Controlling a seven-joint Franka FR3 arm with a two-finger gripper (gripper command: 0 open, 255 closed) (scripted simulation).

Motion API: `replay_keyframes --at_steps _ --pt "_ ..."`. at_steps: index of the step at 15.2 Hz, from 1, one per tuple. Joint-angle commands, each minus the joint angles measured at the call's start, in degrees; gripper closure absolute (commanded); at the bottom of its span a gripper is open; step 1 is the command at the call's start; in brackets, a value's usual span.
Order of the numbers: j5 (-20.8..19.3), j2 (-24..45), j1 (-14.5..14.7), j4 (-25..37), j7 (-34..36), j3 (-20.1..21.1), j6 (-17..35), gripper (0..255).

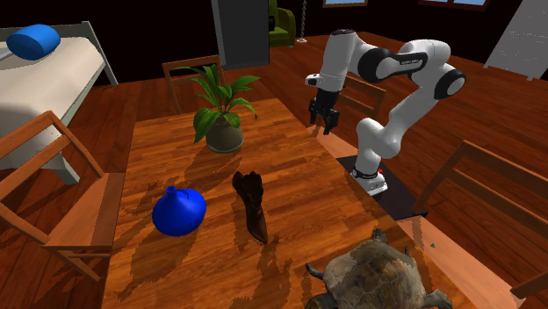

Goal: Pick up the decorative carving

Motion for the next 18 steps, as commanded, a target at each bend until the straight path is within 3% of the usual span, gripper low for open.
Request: replay_keyframes --at_steps 1,10,18 --pt "0.0 0.0 0.0 0.0 0.0 0.0 0.0 0" --pt "-2.69 17.38 4.8 4.69 -18.47 -2.41 14.01 0" --pt "-3.6 33.32 8.59 13.44 -33.44 -2.43 22.45 0"
